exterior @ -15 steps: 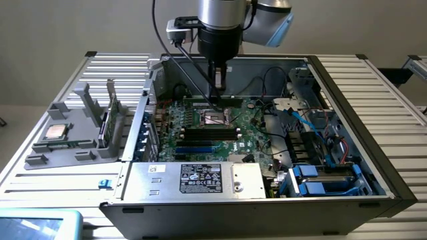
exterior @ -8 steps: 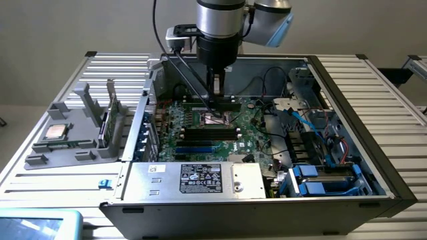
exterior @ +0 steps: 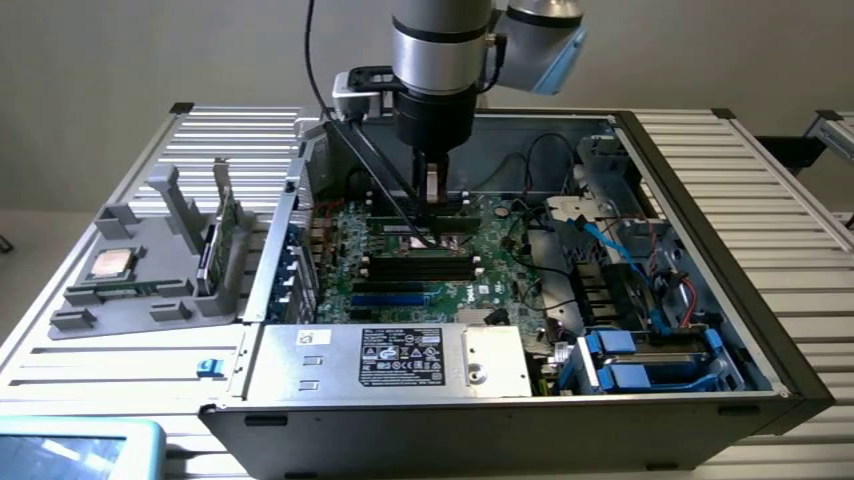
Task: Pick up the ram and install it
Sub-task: 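Insert the ram into the slot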
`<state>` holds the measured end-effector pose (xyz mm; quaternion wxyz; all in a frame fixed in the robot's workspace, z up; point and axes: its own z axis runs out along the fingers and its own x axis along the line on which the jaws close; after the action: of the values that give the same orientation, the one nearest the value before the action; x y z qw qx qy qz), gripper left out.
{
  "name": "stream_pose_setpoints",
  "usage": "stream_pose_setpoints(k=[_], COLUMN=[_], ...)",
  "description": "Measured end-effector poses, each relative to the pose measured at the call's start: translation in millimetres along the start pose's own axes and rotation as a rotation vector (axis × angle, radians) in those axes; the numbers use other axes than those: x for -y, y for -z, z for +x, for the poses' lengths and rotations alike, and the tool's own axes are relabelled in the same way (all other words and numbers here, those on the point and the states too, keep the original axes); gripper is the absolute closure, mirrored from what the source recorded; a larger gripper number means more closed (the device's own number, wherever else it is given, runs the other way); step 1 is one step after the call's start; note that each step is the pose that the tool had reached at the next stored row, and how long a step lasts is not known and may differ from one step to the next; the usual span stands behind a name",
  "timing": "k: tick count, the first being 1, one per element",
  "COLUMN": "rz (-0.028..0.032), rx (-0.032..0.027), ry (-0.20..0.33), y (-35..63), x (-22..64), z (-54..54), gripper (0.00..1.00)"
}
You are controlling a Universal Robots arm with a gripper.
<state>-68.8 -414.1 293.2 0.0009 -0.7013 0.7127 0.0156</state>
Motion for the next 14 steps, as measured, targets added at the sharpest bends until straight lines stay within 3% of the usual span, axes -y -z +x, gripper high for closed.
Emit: stream_pose_setpoints(k=[14], rz=[0.0001], rx=[0.0002], ry=[-0.006], y=[-25.3], x=[0.4], z=[5.7], gripper=[0.89])
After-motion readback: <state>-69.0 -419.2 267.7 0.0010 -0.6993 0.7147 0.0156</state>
